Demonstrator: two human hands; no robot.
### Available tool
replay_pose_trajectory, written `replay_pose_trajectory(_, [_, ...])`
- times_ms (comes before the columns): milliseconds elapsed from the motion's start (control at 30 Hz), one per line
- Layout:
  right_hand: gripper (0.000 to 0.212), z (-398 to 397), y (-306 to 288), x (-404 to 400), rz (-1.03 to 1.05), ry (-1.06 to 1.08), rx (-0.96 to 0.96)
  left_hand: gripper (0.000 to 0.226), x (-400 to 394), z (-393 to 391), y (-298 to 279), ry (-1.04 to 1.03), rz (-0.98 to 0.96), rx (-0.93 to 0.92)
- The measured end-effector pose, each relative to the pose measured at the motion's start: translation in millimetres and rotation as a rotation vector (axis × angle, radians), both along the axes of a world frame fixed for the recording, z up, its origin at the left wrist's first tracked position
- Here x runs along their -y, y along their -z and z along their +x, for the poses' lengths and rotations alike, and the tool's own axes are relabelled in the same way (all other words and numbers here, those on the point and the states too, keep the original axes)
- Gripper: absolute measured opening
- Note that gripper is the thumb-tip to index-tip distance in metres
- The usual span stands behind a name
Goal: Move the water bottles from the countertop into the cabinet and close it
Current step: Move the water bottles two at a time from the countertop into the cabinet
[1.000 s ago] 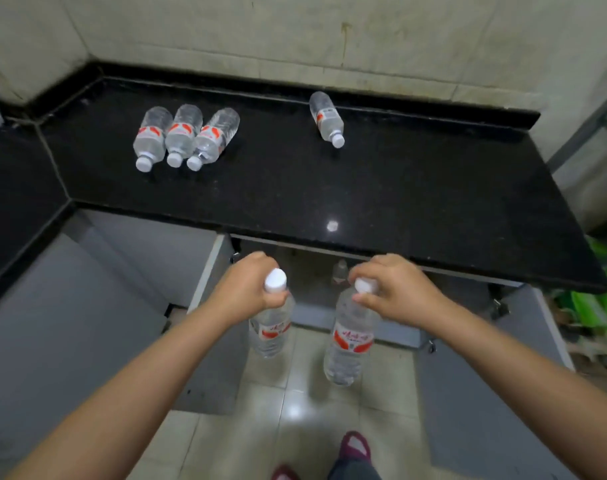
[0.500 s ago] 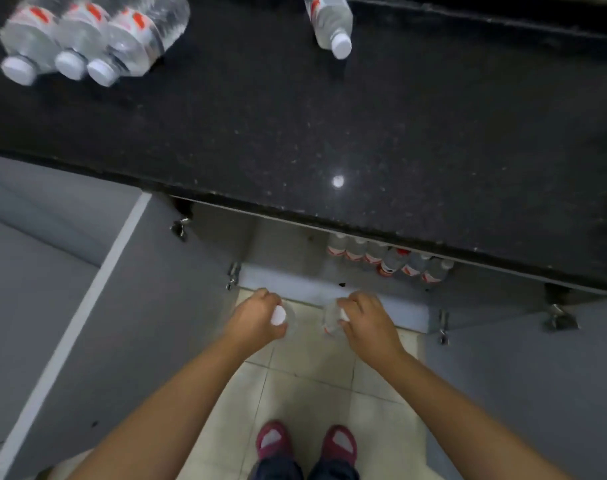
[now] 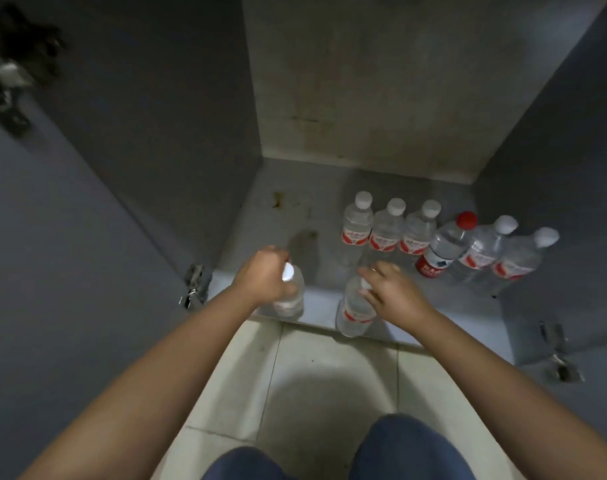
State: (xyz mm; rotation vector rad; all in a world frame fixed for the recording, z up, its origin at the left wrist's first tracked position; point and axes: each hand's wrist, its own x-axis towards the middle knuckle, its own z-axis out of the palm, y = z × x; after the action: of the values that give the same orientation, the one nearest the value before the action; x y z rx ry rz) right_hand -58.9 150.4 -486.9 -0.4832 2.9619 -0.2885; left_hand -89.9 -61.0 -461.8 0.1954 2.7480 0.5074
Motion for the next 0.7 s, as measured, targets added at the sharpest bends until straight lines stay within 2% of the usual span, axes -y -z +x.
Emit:
replay_pose_trajectory(100, [0.043, -11.7, 10.4, 7.6, -0.076, 0.065, -0.028, 0.04, -0.7, -12.8, 13.8, -0.017, -0.041, -0.027])
replay_pose_trajectory(167, [0.047, -14.0, 9.0, 9.8, -0.06, 0.095, 0.042, 0.041, -1.8, -21.5, 13.2, -0.017, -0.085, -0.047])
replay_pose_trajectory(400, [0.052, -12.0, 7.4, 8.8, -0.072, 0.132, 0.121, 0.058, 0.6, -38.8, 12.3, 0.133, -0.231, -0.07])
replay_pose_trajectory(700, [0.05, -13.1, -1.5, 12.8, -0.063, 0.094, 0.144, 0.044, 3.4, -31.0, 13.7, 0.168, -0.319, -0.062])
